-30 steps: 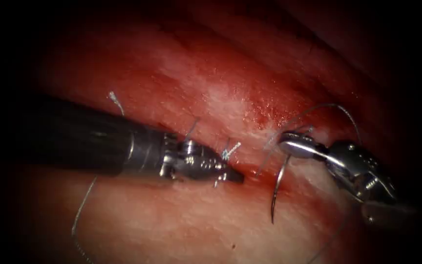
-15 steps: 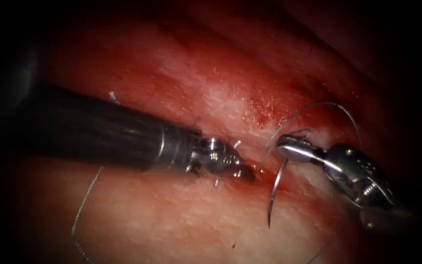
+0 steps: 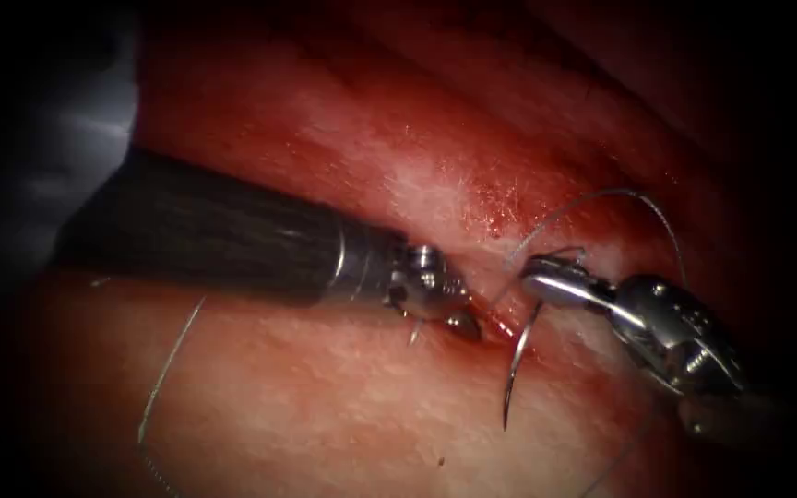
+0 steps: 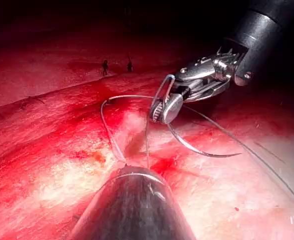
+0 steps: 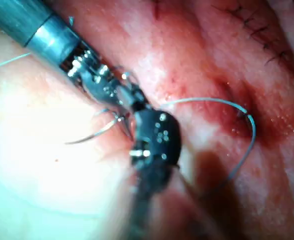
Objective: Wound Closure
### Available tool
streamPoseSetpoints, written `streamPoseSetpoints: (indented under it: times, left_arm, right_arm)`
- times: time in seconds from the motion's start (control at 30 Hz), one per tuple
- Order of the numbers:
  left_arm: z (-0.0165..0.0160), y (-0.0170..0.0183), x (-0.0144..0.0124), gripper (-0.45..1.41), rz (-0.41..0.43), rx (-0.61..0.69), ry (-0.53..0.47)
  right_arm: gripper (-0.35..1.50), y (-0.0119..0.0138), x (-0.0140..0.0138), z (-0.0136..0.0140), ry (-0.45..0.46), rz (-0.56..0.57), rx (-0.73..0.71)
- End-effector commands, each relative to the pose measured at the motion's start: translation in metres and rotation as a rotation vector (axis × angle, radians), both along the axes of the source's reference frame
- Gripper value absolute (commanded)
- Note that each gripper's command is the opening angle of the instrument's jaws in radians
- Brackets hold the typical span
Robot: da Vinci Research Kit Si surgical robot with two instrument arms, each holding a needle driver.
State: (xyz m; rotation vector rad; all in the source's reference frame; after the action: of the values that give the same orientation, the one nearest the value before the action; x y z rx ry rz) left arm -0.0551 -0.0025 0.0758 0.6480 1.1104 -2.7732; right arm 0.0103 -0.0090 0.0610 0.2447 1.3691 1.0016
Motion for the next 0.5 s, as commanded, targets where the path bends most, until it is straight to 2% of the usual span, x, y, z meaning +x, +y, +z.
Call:
streamPoseSetpoints:
  times: [0.03,0.07,0.13,0.17,0.2,0.23,0.3,0.5]
  left_arm:
    - [0.0007,-0.0006,-0.0006,-0.40,0.012,0.003,0.009]
    - [0.0009,-0.0008,-0.0007,-0.23,0.026,0.012,0.018]
    - [0.0010,-0.0013,-0.0006,-0.01,0.054,0.074,0.004]
    - [0.0010,-0.0013,-0.0006,-0.01,0.054,0.074,0.004]
    - [0.0009,-0.0015,-0.0006,0.07,0.050,0.093,0.011]
    - [0.0006,-0.0019,-0.0005,0.27,0.057,0.121,0.011]
    - [0.0004,-0.0023,-0.0005,0.41,0.080,0.160,-0.005]
    - [-0.0007,-0.0031,-0.0006,0.51,0.113,0.203,-0.014]
  right_arm:
    - [-0.35,-0.0003,0.0006,0.0006,-0.001,-0.002,-0.004]
    - [-0.35,-0.0003,0.0006,0.0006,-0.003,-0.004,-0.010]
    - [-0.35,-0.0002,0.0006,0.0007,-0.010,-0.006,-0.026]
    - [-0.35,-0.0002,0.0006,0.0007,-0.010,-0.006,-0.026]
    - [-0.35,-0.0001,0.0006,0.0007,-0.017,-0.010,-0.042]
    - [-0.35,0.0001,0.0006,0.0008,-0.031,-0.015,-0.080]
    - [-0.35,0.0005,0.0006,0.0010,-0.050,-0.019,-0.117]
    - [-0.35,0.0013,0.0008,0.0014,-0.141,0.003,-0.231]
